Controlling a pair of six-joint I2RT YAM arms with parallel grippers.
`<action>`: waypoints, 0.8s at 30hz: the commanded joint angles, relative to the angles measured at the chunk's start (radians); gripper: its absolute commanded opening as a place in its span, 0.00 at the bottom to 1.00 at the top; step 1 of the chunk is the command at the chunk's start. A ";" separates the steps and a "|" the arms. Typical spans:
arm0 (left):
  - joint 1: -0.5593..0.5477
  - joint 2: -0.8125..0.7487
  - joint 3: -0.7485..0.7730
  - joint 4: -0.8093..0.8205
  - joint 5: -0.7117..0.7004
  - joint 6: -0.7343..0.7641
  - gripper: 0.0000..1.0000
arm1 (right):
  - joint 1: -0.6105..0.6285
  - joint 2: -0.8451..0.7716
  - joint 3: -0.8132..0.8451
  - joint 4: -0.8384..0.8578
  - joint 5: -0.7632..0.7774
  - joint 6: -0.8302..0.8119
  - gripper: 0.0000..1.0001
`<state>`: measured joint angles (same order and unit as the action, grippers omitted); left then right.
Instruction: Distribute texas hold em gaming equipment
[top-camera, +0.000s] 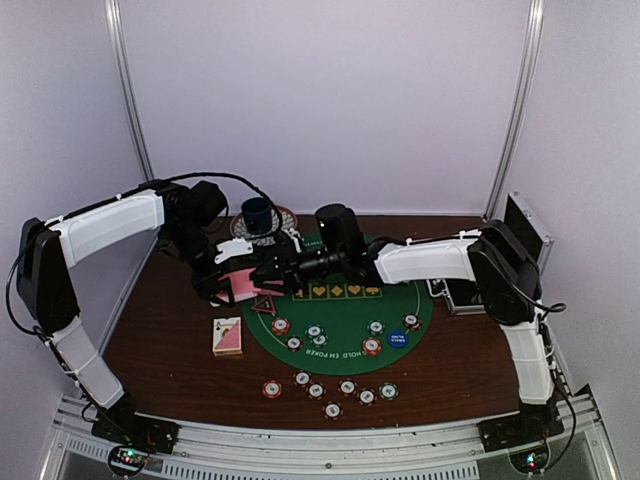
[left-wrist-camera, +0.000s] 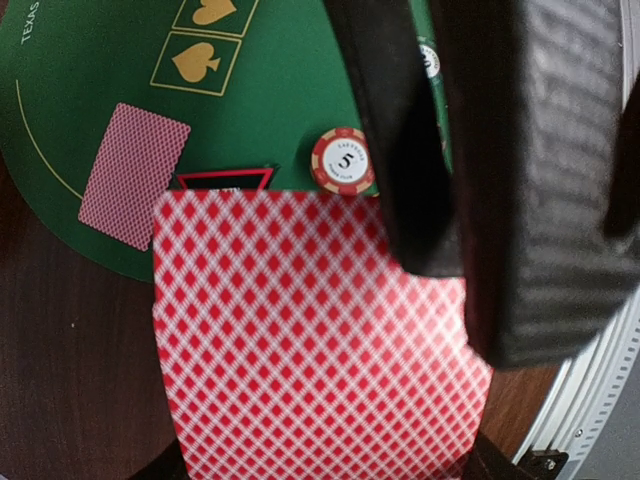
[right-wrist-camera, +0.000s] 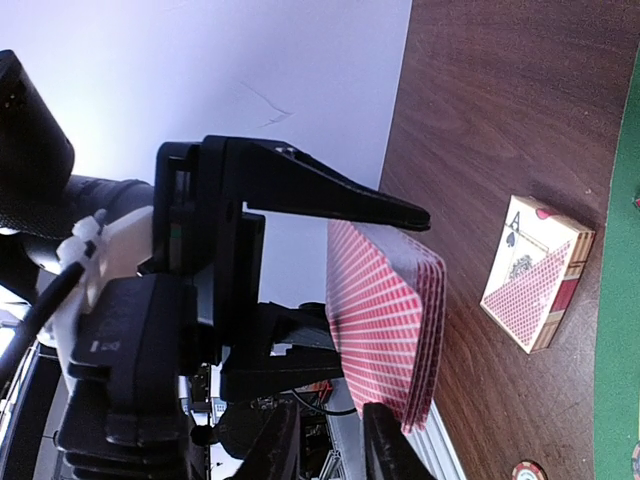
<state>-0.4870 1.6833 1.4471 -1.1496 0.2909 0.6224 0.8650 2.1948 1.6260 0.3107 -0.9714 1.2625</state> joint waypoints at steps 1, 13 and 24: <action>0.001 -0.020 0.003 0.003 0.001 0.002 0.00 | 0.005 0.007 0.012 -0.002 -0.025 -0.014 0.25; 0.001 -0.027 0.000 0.003 0.000 0.003 0.00 | -0.037 -0.091 -0.058 -0.127 -0.001 -0.145 0.35; 0.001 -0.025 0.006 0.004 0.005 -0.002 0.00 | -0.016 -0.035 -0.023 -0.010 -0.016 -0.047 0.38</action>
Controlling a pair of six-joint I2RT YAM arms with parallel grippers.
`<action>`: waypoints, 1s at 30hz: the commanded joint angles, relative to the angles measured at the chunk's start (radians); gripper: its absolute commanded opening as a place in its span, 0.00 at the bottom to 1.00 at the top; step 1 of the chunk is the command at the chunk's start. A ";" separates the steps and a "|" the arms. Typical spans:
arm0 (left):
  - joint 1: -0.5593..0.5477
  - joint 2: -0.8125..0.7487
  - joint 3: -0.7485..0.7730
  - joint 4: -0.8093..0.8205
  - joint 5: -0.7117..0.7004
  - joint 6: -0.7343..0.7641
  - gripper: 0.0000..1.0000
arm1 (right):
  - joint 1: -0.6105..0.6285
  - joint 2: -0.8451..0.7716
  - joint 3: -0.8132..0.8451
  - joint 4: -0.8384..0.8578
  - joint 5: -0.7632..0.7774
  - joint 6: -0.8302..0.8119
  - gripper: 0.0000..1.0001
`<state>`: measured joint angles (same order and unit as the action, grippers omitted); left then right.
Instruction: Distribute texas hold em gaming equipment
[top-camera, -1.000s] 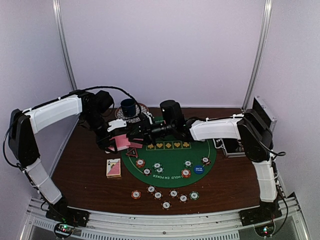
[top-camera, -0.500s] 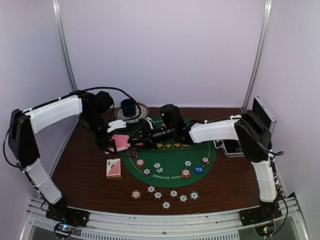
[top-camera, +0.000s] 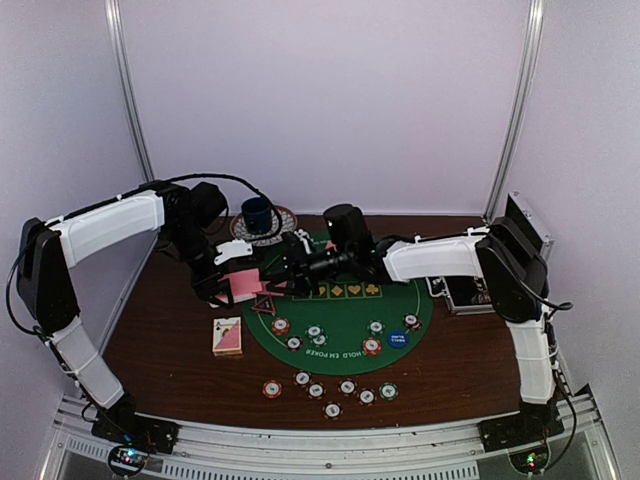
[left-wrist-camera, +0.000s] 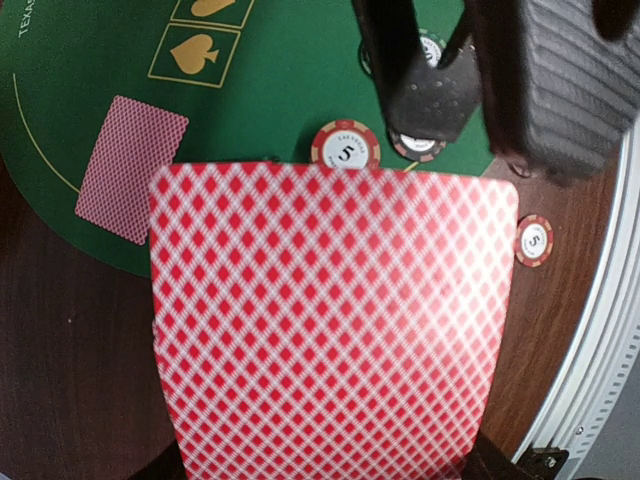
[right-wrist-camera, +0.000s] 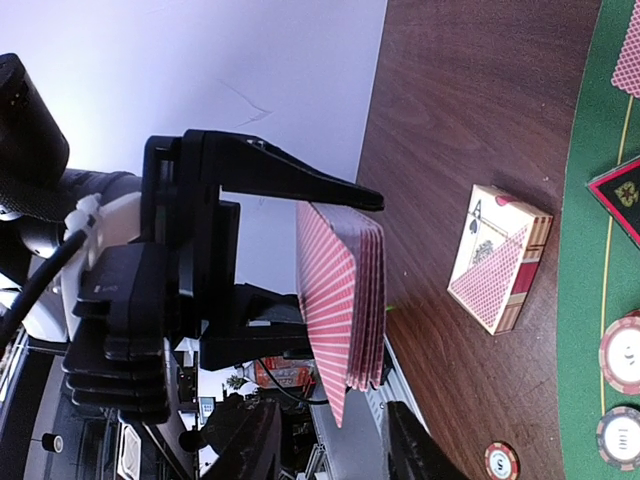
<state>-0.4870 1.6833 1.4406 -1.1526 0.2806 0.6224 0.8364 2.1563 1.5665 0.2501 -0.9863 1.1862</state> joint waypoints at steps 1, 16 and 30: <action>0.001 -0.025 0.013 0.007 0.016 -0.002 0.00 | 0.016 0.010 0.043 0.058 -0.003 0.036 0.37; 0.001 -0.027 0.009 0.007 0.016 -0.002 0.00 | 0.029 0.046 0.084 0.079 -0.018 0.076 0.05; 0.001 -0.038 0.002 0.005 -0.003 0.008 0.00 | -0.097 -0.187 -0.288 0.176 -0.014 0.089 0.00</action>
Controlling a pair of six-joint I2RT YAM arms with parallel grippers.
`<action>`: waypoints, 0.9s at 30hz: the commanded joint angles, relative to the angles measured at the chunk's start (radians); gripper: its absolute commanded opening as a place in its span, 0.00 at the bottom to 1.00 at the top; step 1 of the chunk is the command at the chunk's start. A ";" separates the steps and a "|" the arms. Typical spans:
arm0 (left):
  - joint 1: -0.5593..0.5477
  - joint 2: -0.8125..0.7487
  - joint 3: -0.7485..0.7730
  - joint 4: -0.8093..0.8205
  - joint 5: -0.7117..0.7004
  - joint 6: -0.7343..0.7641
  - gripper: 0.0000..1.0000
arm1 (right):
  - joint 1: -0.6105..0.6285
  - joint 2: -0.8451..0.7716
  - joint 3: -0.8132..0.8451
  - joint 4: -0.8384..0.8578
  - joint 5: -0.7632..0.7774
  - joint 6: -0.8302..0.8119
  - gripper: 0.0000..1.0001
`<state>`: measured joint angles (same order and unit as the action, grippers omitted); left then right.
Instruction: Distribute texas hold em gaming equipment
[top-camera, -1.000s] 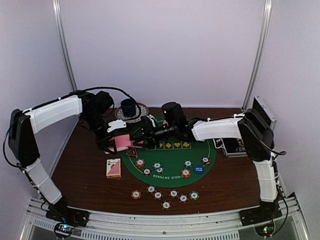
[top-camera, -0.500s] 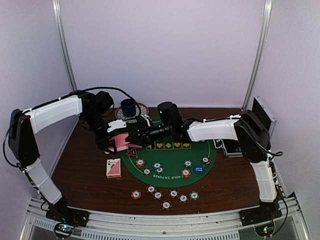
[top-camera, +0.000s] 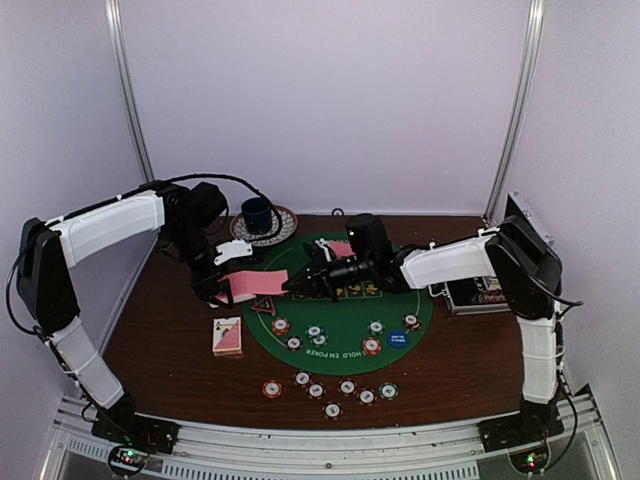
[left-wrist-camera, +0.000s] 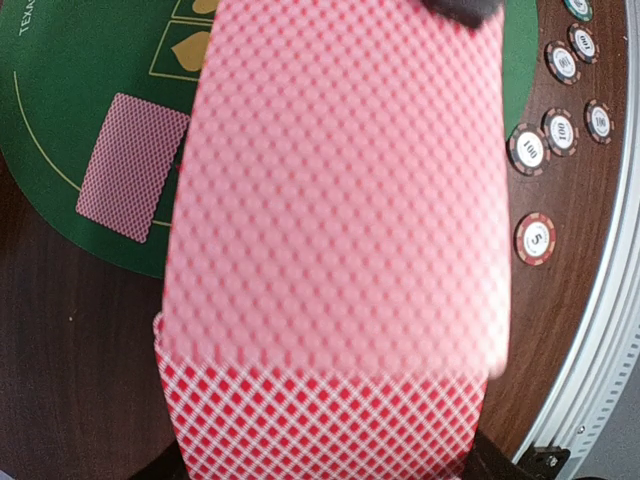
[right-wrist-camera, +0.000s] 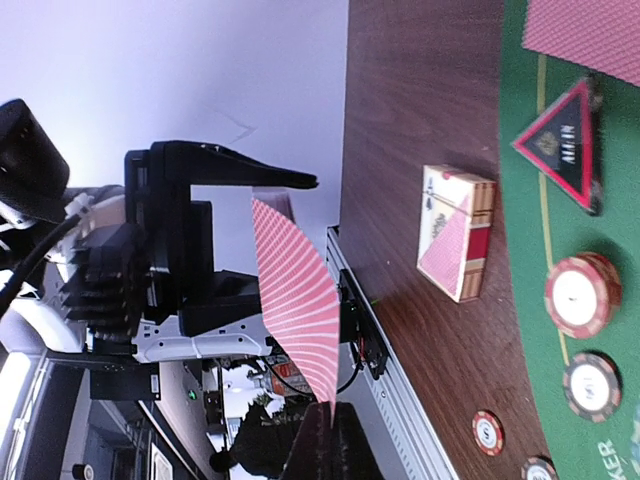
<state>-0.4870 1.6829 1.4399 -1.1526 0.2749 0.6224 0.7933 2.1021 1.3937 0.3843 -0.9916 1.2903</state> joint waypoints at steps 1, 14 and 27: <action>0.001 -0.039 0.004 0.004 0.000 0.009 0.00 | -0.068 -0.158 -0.155 0.029 -0.009 -0.033 0.00; 0.001 -0.032 0.032 -0.022 0.010 0.011 0.00 | -0.183 -0.329 -0.345 -0.580 0.020 -0.497 0.00; 0.001 -0.034 0.039 -0.038 0.019 0.013 0.00 | -0.193 -0.281 -0.208 -0.902 0.157 -0.727 0.29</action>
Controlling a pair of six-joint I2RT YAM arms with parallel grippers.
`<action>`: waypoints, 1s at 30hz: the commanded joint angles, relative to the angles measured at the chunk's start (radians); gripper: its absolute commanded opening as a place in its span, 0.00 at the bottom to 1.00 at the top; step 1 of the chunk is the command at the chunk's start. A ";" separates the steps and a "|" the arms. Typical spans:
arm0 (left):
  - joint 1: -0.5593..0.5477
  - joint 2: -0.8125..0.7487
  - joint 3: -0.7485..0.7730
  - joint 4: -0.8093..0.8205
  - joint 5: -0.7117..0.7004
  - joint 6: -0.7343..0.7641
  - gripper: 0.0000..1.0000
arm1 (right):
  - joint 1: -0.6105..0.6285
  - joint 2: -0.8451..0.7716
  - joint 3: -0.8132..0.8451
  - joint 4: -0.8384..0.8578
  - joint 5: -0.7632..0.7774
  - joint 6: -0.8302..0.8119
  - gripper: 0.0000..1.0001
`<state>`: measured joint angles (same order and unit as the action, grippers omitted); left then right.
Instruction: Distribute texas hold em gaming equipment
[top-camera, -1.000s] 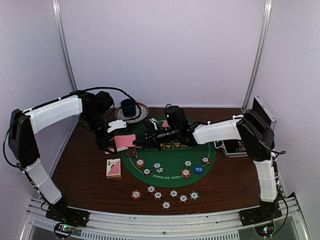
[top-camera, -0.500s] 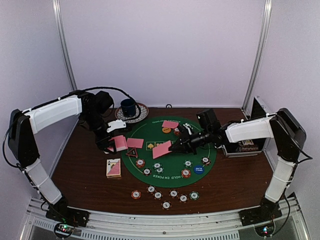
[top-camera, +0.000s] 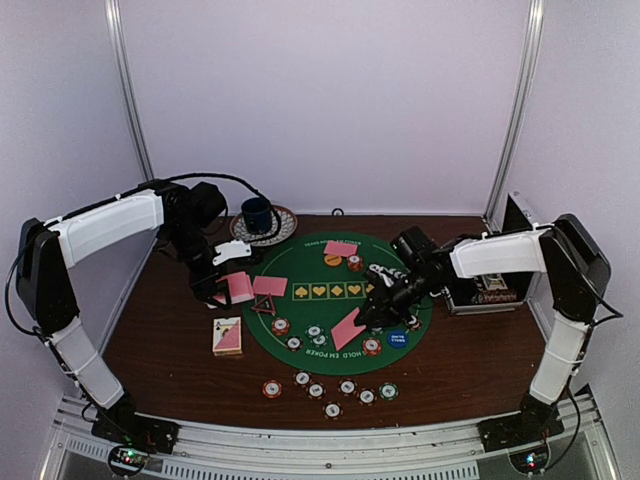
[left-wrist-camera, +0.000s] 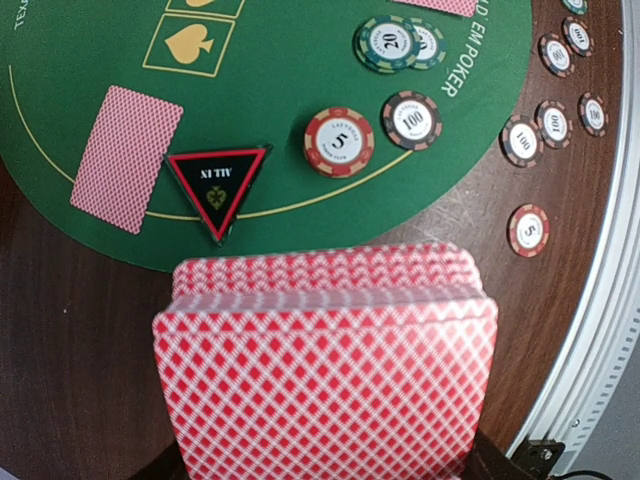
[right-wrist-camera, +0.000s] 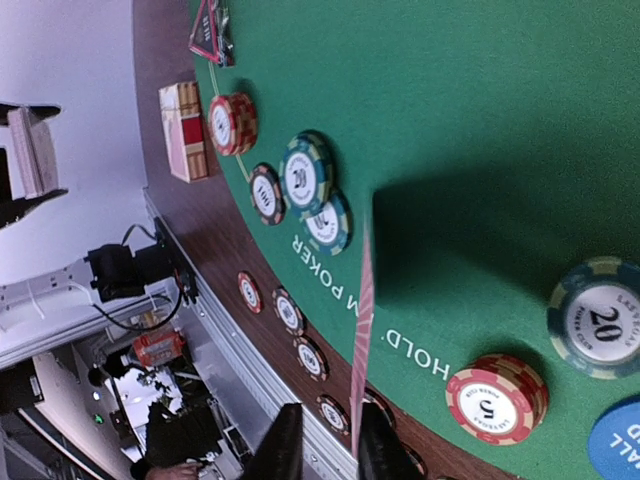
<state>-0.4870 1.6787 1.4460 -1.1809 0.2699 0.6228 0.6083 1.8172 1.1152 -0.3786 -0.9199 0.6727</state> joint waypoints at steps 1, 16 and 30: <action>0.001 -0.031 0.033 -0.011 0.025 0.013 0.00 | -0.009 -0.001 0.087 -0.173 0.106 -0.128 0.34; 0.001 -0.038 0.041 -0.010 0.043 0.003 0.00 | -0.012 -0.099 0.208 -0.206 0.213 -0.097 0.68; 0.001 -0.024 0.054 0.024 0.082 -0.050 0.00 | 0.229 0.145 0.317 0.622 0.054 0.463 0.79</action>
<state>-0.4870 1.6772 1.4673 -1.1793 0.3202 0.5911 0.7937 1.8847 1.3705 0.0246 -0.8330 0.9825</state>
